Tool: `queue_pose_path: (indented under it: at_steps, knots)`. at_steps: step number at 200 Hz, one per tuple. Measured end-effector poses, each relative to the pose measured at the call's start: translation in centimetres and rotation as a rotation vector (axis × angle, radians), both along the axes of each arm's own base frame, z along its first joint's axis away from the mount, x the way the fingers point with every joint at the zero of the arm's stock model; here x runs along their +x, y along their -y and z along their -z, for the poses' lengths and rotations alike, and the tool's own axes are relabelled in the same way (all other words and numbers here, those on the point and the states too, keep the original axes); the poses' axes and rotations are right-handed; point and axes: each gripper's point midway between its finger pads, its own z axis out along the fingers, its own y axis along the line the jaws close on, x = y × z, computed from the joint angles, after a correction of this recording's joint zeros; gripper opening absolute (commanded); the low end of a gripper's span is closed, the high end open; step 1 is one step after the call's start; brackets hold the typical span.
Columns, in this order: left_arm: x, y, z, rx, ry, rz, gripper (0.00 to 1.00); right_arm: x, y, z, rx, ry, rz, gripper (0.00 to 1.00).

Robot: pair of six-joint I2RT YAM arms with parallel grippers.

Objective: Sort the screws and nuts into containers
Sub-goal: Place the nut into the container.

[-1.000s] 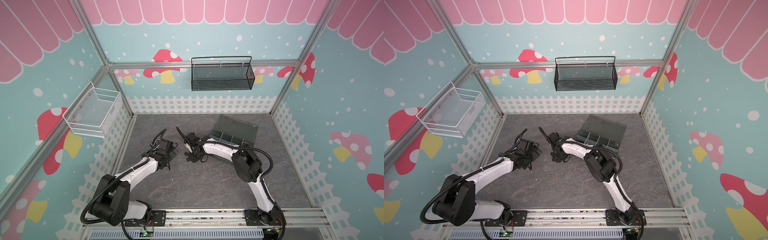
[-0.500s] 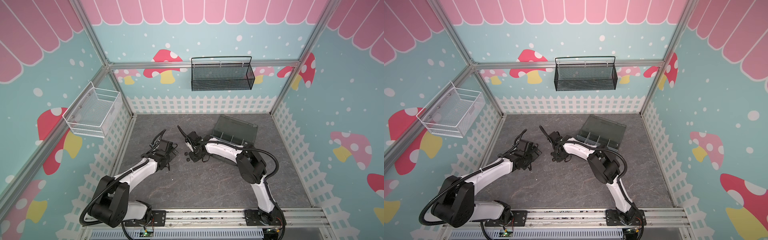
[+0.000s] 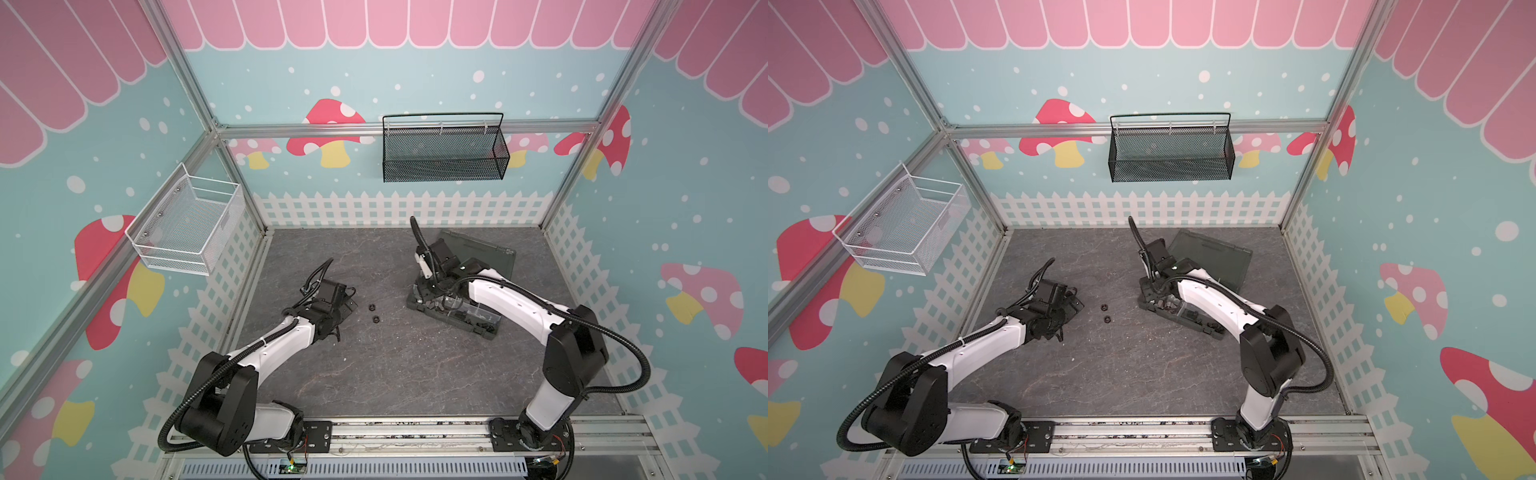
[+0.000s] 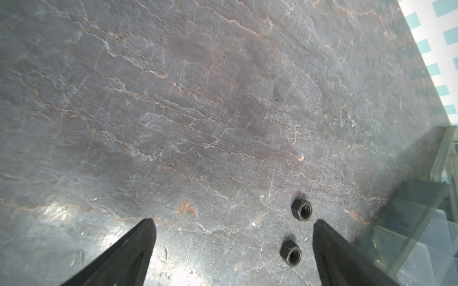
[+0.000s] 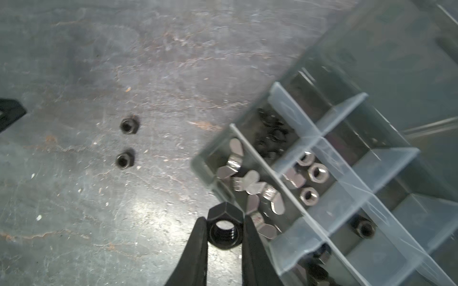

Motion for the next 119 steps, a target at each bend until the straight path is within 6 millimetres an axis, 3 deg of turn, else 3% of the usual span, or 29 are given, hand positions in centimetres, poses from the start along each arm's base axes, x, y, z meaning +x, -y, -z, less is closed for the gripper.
queue_pose_path:
  at_steps: [22,48,83,119]
  knots:
    - [0.4,0.6,-0.8,0.006,0.019,0.015,1.0,-0.1,4.8,0.8,-0.007,-0.016,0.105,0.0]
    - [0.9,1.0,-1.3,0.007,0.033,0.022,1.0,-0.2,8.1,1.9,-0.016,-0.039,0.18,0.0]
    - [1.1,1.1,-1.2,0.009,0.027,0.023,1.0,-0.1,10.8,3.2,-0.021,-0.065,0.242,0.0]
    - [1.1,1.1,-1.1,0.011,0.023,0.023,1.0,0.6,11.6,3.4,0.001,-0.061,0.254,0.0]
